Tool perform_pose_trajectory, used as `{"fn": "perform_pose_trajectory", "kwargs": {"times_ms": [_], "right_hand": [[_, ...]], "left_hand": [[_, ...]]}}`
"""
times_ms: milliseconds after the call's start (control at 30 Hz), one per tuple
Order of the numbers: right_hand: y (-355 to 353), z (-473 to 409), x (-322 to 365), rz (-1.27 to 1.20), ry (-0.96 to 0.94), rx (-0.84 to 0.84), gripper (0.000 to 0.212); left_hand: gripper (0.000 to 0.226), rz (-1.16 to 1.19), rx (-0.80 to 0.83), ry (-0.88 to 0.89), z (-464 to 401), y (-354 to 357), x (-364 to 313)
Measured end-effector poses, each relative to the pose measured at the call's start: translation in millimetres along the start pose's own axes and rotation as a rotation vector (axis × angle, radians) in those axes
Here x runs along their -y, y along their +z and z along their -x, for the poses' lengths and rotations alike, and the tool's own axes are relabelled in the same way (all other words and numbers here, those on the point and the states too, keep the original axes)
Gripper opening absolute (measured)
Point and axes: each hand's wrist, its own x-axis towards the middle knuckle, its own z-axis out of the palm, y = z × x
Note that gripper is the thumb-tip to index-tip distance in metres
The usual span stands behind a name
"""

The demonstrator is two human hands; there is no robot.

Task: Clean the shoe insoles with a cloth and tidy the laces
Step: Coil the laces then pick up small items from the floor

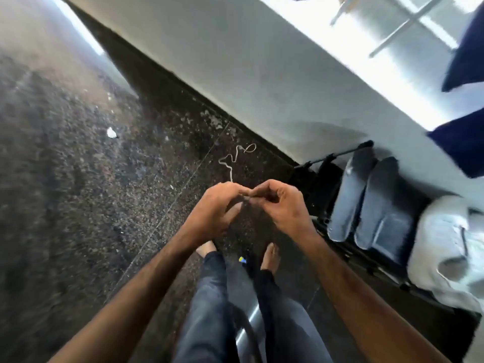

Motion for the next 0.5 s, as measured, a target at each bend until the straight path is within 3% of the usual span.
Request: {"fn": "perform_pose_trajectory", "kwargs": {"times_ms": [167, 267, 500], "right_hand": [[-49.0, 71.7, 95.0, -0.081, -0.157, -0.140, 0.013], [-80.3, 111.0, 128.9, -0.171, -0.241, -0.195, 0.022], [-160.3, 220.4, 156.2, -0.295, -0.382, -0.308, 0.014]], "left_hand": [[0.018, -0.001, -0.041, 0.178, 6.8, -53.8, -123.1], [0.011, 0.043, -0.047, 0.162, 5.5, -68.2, -186.0], [0.023, 0.268, 0.041, 0.226, 16.7, -50.0, -326.6]]}}
